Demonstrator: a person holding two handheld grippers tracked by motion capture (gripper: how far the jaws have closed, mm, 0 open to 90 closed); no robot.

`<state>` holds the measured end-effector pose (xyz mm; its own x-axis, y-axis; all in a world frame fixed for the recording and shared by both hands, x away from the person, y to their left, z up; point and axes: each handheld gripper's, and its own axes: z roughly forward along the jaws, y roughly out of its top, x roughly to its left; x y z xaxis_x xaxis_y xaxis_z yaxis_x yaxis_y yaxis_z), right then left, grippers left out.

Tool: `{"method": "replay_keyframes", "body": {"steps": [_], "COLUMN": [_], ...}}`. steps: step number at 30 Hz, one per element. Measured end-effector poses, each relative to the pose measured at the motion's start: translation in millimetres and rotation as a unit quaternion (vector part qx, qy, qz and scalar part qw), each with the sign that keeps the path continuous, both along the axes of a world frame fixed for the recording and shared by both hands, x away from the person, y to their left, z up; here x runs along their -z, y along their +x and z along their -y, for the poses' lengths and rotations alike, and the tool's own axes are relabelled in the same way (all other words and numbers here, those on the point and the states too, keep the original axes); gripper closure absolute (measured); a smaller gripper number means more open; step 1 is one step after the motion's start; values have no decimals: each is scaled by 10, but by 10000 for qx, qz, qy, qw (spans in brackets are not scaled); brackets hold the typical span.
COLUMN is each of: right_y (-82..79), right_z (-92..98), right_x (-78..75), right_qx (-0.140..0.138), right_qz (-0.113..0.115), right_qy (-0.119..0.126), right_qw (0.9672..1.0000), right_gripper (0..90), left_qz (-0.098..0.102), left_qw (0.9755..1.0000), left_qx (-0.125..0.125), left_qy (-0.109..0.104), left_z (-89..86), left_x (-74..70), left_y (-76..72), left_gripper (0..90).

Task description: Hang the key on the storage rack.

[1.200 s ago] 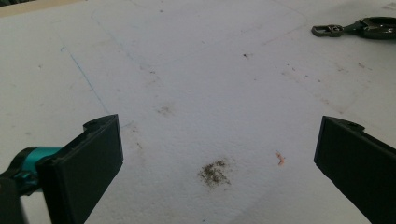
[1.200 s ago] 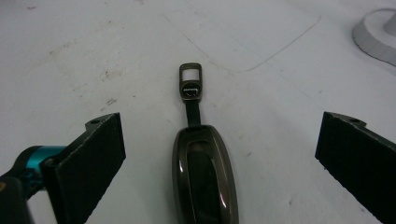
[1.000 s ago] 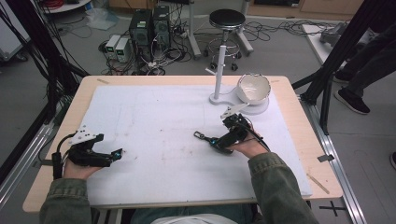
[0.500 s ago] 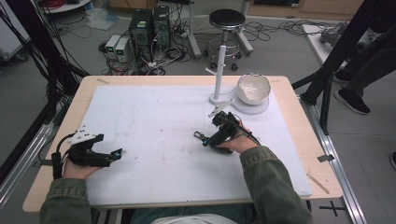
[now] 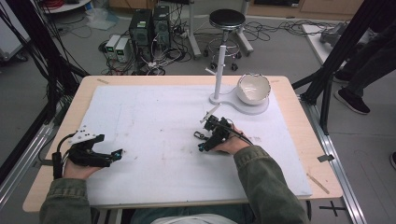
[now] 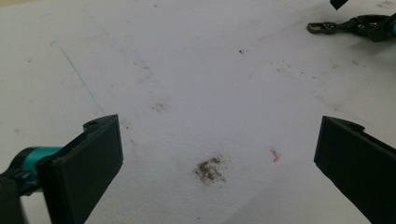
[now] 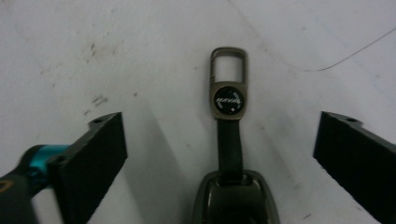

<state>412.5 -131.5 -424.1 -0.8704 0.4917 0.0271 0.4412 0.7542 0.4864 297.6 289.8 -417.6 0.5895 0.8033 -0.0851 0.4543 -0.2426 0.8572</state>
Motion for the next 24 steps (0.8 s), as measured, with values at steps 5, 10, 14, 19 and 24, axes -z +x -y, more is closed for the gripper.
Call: {"method": "replay_keyframes", "body": {"steps": [5,10,14,19,24], "right_y": [-4,-14,-4,23,39], "right_z": [1,20,26,46,41], "right_x": [3,-46,-66,-70,-47], "right_qx": [44,15,110,142,178], "right_qz": [-64,10,62,-54,-114], "right_qy": [-171,-176,-184,-96,-141], "right_qw": [9998,9998,9998,9998,9997], "right_gripper": [197,379,509,595,628], "left_qz": [-1,-4,-5,-13,-14], "left_qw": [10000,10000,10000,10000,10000], "left_qx": [9,2,7,23,24], "left_qy": [2,-40,-59,-49,-54], "left_z": [0,-4,-2,-8,-9], "left_x": [0,-2,-1,0,0], "left_y": [2,0,0,4,5], "left_gripper": [17,17,17,17,17]}}
